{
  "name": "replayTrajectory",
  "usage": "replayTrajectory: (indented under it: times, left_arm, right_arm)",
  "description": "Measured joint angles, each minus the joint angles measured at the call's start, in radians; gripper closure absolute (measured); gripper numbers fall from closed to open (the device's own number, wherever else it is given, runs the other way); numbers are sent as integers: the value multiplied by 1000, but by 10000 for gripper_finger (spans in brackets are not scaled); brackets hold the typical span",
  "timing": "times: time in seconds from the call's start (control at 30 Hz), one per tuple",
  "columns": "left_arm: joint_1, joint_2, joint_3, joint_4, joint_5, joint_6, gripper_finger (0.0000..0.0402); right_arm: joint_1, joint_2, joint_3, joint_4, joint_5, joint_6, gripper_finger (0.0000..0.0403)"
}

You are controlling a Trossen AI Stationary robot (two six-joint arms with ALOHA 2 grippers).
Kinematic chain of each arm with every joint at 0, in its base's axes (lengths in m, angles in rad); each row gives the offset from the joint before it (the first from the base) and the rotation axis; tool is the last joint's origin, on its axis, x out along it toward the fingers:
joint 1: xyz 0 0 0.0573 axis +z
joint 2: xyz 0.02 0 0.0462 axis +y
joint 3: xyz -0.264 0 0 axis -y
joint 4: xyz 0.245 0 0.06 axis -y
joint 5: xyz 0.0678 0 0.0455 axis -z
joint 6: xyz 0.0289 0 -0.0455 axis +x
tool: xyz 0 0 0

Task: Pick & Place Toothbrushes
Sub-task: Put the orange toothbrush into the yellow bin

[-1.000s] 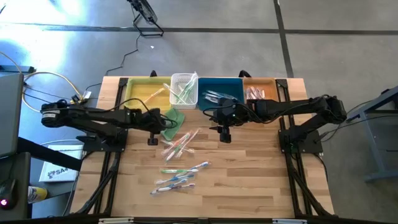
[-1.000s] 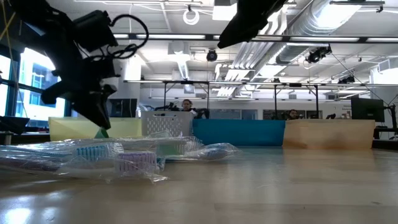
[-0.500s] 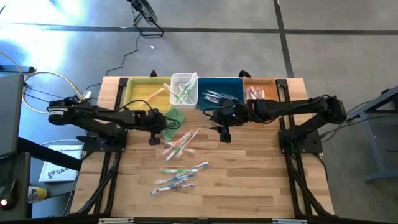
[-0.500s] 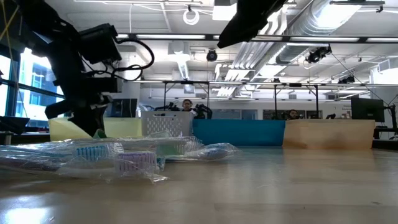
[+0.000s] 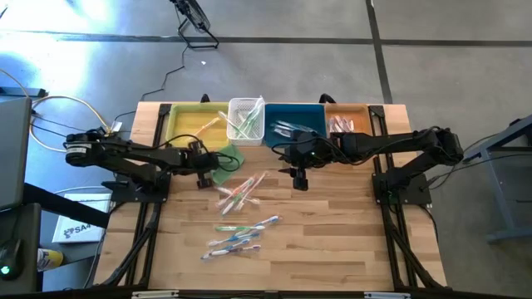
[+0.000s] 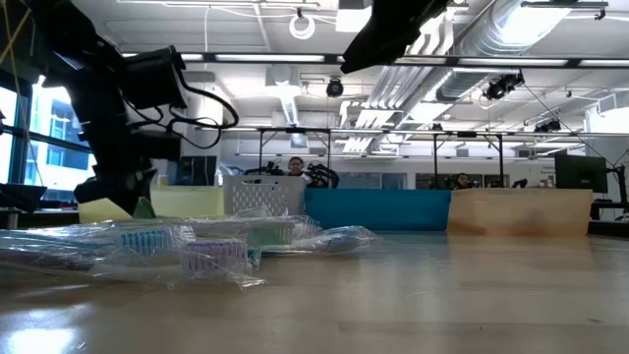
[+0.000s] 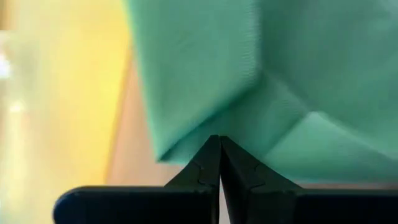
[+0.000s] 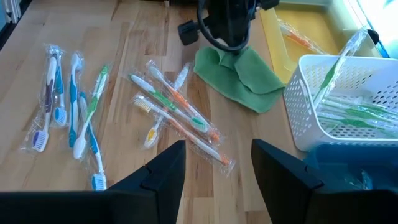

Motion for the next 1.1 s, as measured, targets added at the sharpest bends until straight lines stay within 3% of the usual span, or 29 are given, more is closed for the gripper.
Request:
replayTrajectory:
  times: [0.13,0.33,0.43,0.6,0.97,1.1]
  left_arm:
    - [0,-18,1,-4,-81,-2,401]
    - [0,-72,60,-12,-80,102,401]
    - [0,-106,104,-24,-6,197,401]
    - [0,-138,128,-33,207,310,401]
    - [0,-95,70,53,277,166,401]
    - [0,-79,50,53,247,112,401]
  right_arm:
    - [0,0,0,0,0,0,227]
    - [0,0,0,-1,-1,-1,227]
    - [0,0,0,-1,-1,-2,227]
    - [0,0,0,-2,-1,-2,227]
    - [0,0,0,-2,-6,-3,227]
    - [1,0,0,-5,-6,-2,227]
